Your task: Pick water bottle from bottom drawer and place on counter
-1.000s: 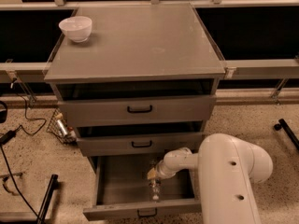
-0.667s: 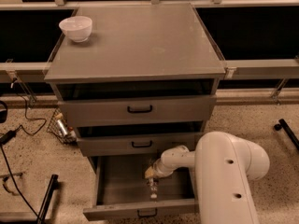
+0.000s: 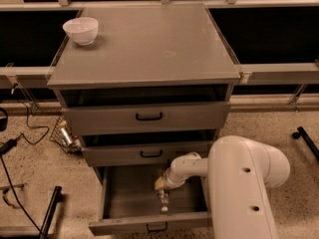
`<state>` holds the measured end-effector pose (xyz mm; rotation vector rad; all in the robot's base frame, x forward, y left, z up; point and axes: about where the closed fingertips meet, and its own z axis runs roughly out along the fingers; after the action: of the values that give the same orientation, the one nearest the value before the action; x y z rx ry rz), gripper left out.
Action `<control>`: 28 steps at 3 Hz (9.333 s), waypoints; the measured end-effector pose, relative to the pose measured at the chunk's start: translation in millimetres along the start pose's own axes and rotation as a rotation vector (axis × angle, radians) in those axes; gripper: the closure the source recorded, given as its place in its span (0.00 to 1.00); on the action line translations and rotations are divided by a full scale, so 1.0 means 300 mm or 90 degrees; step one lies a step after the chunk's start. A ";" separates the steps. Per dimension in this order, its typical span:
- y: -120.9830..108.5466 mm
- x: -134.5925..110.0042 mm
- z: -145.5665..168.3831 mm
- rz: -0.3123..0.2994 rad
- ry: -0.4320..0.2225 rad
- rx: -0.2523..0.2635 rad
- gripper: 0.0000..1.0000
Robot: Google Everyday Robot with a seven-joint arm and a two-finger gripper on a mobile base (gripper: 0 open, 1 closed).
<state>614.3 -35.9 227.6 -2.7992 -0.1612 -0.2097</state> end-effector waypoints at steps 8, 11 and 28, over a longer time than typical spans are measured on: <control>0.095 -0.035 -0.706 0.179 0.058 0.078 1.00; 0.038 0.005 -0.906 0.186 0.050 0.061 1.00; -0.602 0.565 -2.104 0.113 0.081 0.063 1.00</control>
Offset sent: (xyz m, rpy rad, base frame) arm -0.0325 -0.0687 0.0496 0.0667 0.0461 -0.1583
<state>677.0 -60.4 902.4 -2.6735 0.1037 -0.3262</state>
